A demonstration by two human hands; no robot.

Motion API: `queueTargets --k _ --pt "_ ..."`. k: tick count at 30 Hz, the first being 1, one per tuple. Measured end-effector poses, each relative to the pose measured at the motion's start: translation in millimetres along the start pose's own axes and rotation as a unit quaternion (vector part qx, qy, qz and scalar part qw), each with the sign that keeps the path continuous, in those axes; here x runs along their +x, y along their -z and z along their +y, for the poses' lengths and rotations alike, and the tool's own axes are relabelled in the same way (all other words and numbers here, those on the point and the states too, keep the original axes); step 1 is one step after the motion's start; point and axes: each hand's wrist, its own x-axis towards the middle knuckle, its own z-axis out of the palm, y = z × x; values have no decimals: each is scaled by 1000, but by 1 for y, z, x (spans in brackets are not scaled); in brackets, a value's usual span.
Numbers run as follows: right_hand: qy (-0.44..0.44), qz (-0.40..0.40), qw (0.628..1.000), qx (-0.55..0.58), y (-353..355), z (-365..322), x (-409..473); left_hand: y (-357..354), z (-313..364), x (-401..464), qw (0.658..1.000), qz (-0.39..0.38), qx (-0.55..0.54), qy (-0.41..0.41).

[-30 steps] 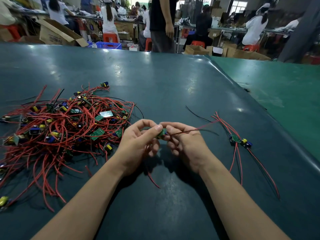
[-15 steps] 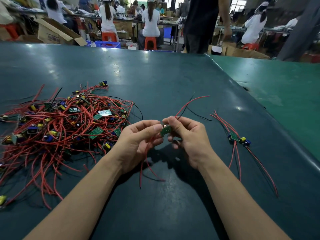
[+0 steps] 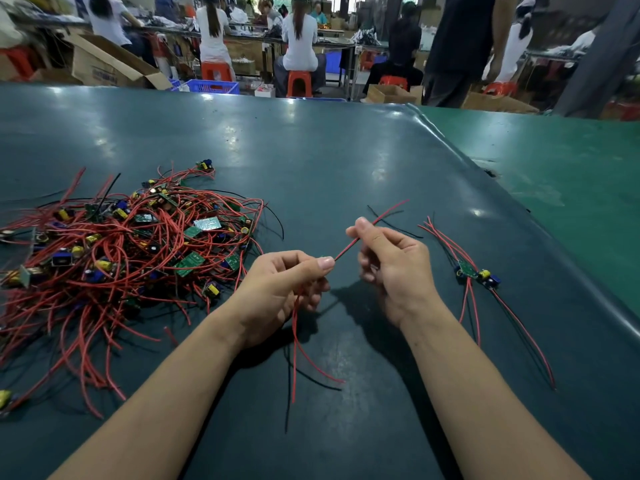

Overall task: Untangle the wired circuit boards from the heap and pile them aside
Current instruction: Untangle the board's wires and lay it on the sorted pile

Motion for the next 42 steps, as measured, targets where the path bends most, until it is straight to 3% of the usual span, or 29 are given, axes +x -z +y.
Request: queueTargets --k 6,15,18,21,24,29,32,36,42 --pt "-13 114 989 90 5 -2 6 3 -2 0 999 -38 16 -6" --pt "-11 172 979 107 17 -9 12 8 -2 -1 998 -57 -6 -15" --pt "-57 102 992 48 12 -7 7 6 -1 2 998 0 -58 -18" --pt "-150 -80 984 -62 1 -5 -4 6 -1 4 997 40 -56 -36" --pt "-167 -223 954 -114 -4 -5 -13 4 -4 3 999 32 -4 -42" --pt "-132 -251 944 -169 -6 -1 -19 5 -5 1 999 -2 9 -32" --pt "-94 -200 964 -147 -7 -3 -17 6 -5 1 999 -19 -7 -30" --pt "-20 -7 998 -61 2 -9 -6 12 -3 7 996 1 -79 -45" --pt "109 179 978 -15 -4 -8 -6 15 0 11 980 82 -159 -84"
